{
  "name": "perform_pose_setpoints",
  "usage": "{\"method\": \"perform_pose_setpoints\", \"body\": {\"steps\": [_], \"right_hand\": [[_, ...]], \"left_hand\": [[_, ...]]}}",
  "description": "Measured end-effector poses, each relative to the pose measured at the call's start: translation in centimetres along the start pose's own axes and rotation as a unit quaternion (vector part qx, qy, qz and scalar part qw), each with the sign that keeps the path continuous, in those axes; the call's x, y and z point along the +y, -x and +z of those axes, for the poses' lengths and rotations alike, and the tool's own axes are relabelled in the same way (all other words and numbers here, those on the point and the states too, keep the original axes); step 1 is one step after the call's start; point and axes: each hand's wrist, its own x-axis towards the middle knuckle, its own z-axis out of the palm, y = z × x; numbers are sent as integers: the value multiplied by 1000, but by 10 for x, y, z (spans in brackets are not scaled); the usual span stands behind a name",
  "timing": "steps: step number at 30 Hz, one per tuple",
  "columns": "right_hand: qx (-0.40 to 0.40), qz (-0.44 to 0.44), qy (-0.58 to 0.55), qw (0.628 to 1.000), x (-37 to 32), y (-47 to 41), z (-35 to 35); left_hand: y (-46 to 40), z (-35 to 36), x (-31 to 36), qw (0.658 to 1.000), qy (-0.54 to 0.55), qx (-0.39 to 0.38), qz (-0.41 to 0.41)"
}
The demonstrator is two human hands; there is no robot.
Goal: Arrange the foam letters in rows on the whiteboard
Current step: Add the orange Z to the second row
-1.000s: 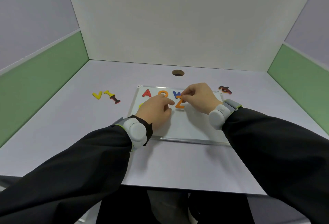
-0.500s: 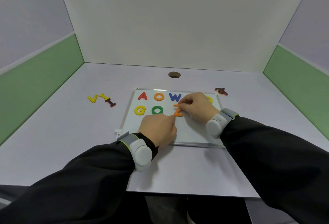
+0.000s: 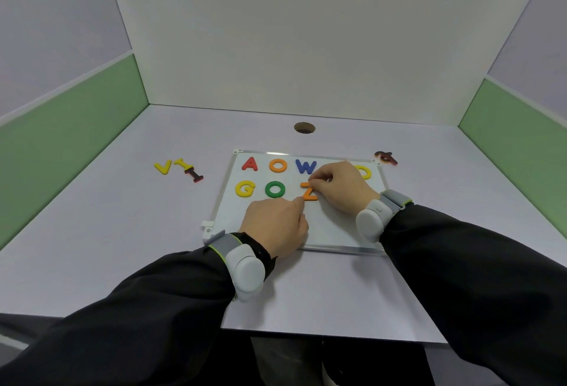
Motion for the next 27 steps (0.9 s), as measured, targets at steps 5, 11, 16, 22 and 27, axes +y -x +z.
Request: {"method": "perform_pose_setpoints", "body": {"steps": [5,11,16,22,27], "right_hand": [[-3,1,0,1000,1,2,-1],[-5,-4,7,1000,0,3,-1],[-10,-3,13,1000,0,3,-1],[-8,-6,13,1000,2,3,-1],[-6,-5,11,1000,1,3,-1]], "left_hand": [[0,-2,1,1000,5,9,0],[1,-1,0,1000,-2,16,14],[1,0,1,1000,2,16,12],[1,0,1,1000,-1,15,6],[1,0,1,1000,3,13,5]]}}
